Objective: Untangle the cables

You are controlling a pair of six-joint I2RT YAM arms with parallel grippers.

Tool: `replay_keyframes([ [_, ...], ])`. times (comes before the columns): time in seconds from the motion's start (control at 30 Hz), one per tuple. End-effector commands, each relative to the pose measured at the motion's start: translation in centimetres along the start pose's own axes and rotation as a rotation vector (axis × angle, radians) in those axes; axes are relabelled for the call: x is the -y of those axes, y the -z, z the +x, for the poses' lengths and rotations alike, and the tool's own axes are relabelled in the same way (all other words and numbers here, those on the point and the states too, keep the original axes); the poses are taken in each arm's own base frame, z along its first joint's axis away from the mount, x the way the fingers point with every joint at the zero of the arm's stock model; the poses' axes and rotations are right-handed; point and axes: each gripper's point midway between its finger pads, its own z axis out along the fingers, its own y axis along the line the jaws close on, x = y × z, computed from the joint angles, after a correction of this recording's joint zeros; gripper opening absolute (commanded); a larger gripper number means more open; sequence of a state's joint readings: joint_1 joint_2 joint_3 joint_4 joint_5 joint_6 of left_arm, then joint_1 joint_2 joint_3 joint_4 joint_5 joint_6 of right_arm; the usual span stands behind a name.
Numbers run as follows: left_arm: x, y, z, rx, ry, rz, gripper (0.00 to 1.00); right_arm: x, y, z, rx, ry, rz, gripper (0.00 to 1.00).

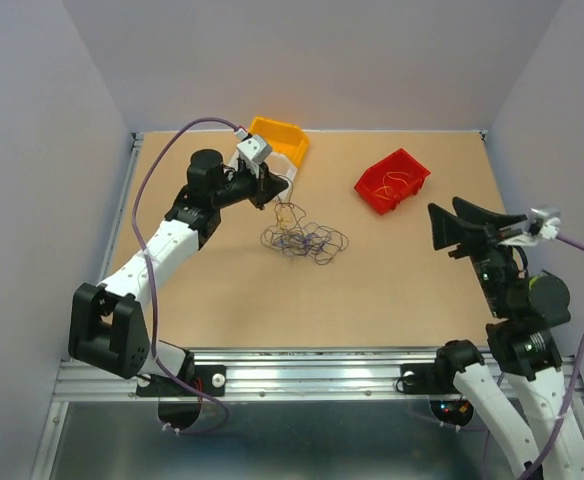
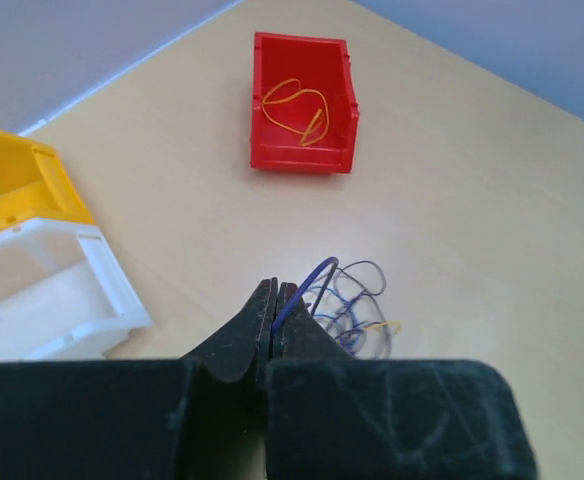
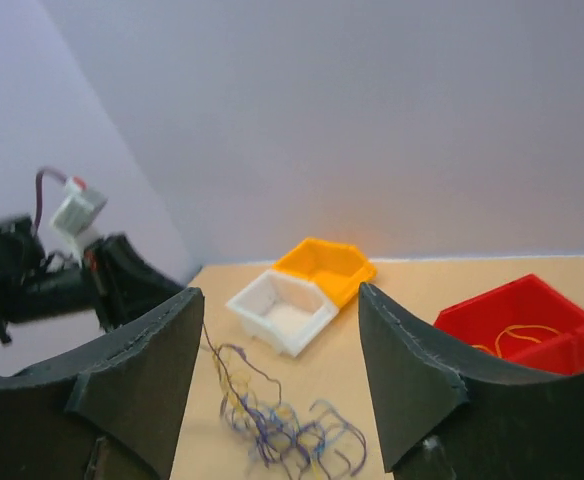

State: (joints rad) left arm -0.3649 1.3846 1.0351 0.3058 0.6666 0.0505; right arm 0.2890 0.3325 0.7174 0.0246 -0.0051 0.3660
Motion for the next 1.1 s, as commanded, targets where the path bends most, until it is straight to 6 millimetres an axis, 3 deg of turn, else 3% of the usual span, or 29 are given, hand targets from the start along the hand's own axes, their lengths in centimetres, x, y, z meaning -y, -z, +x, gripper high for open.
replay_keyframes([
  [0.0, 3.6, 2.6, -8.2, 0.123, -0.129, 0.074, 0.00, -3.6, -2.1, 2.8, -0.127, 0.042, -0.242, 0.75],
  [0.03, 4.1, 3.2, -10.3, 0.155, -0.161, 0.076, 0.00, -3.7, -2.4, 3.3, -0.138, 0.044, -0.258, 0.79],
  [0.1, 4.7, 4.1, -11.8, 0.165, -0.186, 0.078, 0.00, -5.0, -2.5, 4.6, -0.156, 0.060, -0.364, 0.84],
  [0.13, 5.4, 5.0, -13.8, 0.202, -0.224, 0.081, 0.00, -5.3, -3.0, 6.0, -0.192, 0.058, -0.406, 0.89],
  [0.23, 7.3, 6.6, -16.5, 0.248, -0.248, 0.112, 0.00, -8.0, -2.5, 7.8, -0.209, 0.057, -0.642, 0.96],
  [0.27, 7.7, 6.9, -17.1, 0.258, -0.247, 0.120, 0.00, -8.1, -3.0, 9.3, -0.247, 0.023, -0.677, 0.96],
  [0.3, 8.2, 7.2, -17.5, 0.263, -0.242, 0.138, 0.00, -8.9, -2.9, 9.1, -0.198, 0.037, -0.751, 0.97],
  [0.33, 8.9, 7.6, -18.5, 0.280, -0.245, 0.152, 0.00, -8.5, -3.6, 10.5, -0.230, -0.007, -0.750, 0.97],
  [0.4, 9.6, 7.9, -19.1, 0.285, -0.237, 0.171, 0.00, -9.2, -4.2, 10.5, -0.191, -0.010, -0.803, 0.97],
  [0.5, 10.7, 8.9, -21.5, 0.326, -0.243, 0.190, 0.00, -9.4, -5.9, 13.0, -0.245, -0.041, -0.823, 0.97],
  [0.53, 11.2, 9.3, -22.7, 0.350, -0.250, 0.197, 0.00, -10.1, -6.5, 14.0, -0.257, -0.036, -0.845, 0.97],
  [0.57, 11.5, 9.6, -23.5, 0.365, -0.262, 0.201, 0.00, -10.9, -6.4, 13.8, -0.242, -0.020, -0.872, 0.97],
  [0.7, 12.9, 10.1, -27.3, 0.436, -0.216, 0.234, 0.00, -14.2, -6.8, 18.9, -0.325, -0.032, -0.965, 0.97],
  [0.73, 13.9, 10.9, -29.2, 0.474, -0.233, 0.250, 0.00, -14.8, -6.9, 20.2, -0.335, -0.014, -0.986, 0.96],
  [0.8, 14.4, 11.2, -30.7, 0.499, -0.219, 0.266, 0.00, -16.3, -7.5, 21.5, -0.332, 0.002, -1.012, 0.96],
  [0.83, 14.8, 11.3, -32.0, 0.519, -0.204, 0.281, 0.00, -17.5, -7.0, 24.4, -0.382, -0.010, -1.037, 0.96],
  [0.9, 15.1, 11.5, -33.3, 0.546, -0.194, 0.290, 0.00, -18.1, -8.1, 27.0, -0.393, 0.017, -0.996, 0.95],
  [0.93, 15.4, 11.8, -34.5, 0.571, -0.184, 0.298, 0.00, -19.0, -8.6, 29.3, -0.413, 0.022, -0.994, 0.92],
  [1.0, 15.5, 12.3, -36.0, 0.607, -0.183, 0.291, 0.00, -18.5, -10.3, 32.0, -0.438, 0.024, -0.901, 0.86],
  [1.03, 15.9, 13.1, -37.5, 0.644, -0.201, 0.288, 0.00, -18.9, -11.3, 32.5, -0.426, 0.021, -0.892, 0.74],
  [1.07, 16.0, 13.6, -38.4, 0.667, -0.207, 0.277, 0.00, -18.0, -11.6, 35.4, -0.475, 0.007, -0.846, 0.65],
])
